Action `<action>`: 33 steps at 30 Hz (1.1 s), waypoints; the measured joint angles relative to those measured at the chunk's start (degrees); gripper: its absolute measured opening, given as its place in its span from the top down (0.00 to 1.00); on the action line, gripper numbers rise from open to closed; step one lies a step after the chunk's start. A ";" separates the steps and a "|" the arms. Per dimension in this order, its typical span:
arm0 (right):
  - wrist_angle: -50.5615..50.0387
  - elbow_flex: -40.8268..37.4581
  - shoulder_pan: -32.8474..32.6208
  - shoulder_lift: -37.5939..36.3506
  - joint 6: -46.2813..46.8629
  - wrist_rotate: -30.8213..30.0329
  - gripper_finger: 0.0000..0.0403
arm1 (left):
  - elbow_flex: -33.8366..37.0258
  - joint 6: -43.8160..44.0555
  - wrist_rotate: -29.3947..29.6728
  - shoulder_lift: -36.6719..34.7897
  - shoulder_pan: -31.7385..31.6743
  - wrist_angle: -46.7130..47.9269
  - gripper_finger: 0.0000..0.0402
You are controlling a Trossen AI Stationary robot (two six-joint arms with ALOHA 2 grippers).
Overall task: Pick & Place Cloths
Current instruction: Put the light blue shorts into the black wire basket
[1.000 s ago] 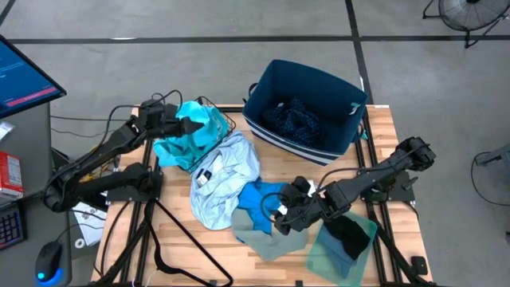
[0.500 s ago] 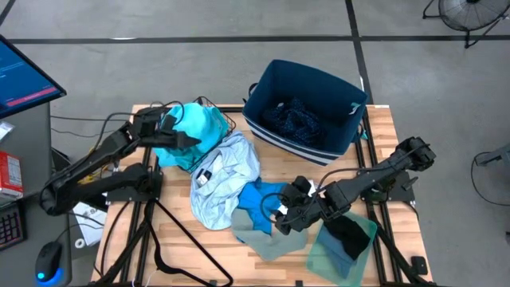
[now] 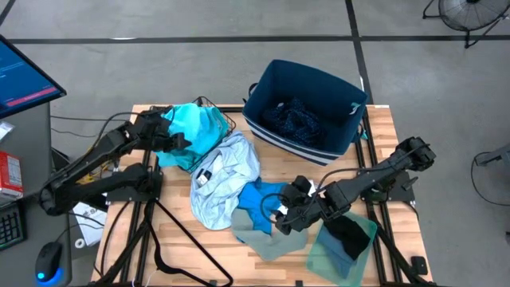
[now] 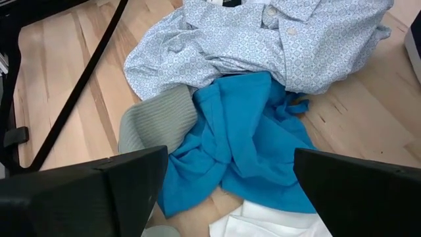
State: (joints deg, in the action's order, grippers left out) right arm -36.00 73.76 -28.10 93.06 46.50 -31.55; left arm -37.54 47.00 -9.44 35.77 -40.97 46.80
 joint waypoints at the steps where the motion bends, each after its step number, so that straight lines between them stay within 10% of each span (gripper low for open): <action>1: 0.01 0.00 0.00 0.00 0.00 0.00 0.20 | -0.89 -0.54 1.69 0.06 -0.02 2.86 0.49; 19: 1.28 0.01 2.05 0.00 -0.59 -0.17 0.20 | -13.57 -6.71 28.99 6.91 -0.02 4.66 0.84; 33: 1.79 0.00 2.78 0.00 -0.42 0.00 0.20 | -9.95 -12.18 32.08 27.50 0.78 -7.29 1.00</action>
State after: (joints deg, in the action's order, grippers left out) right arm -34.22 73.76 -25.32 93.06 46.09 -31.55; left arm -47.49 34.82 22.64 63.27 -40.20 39.50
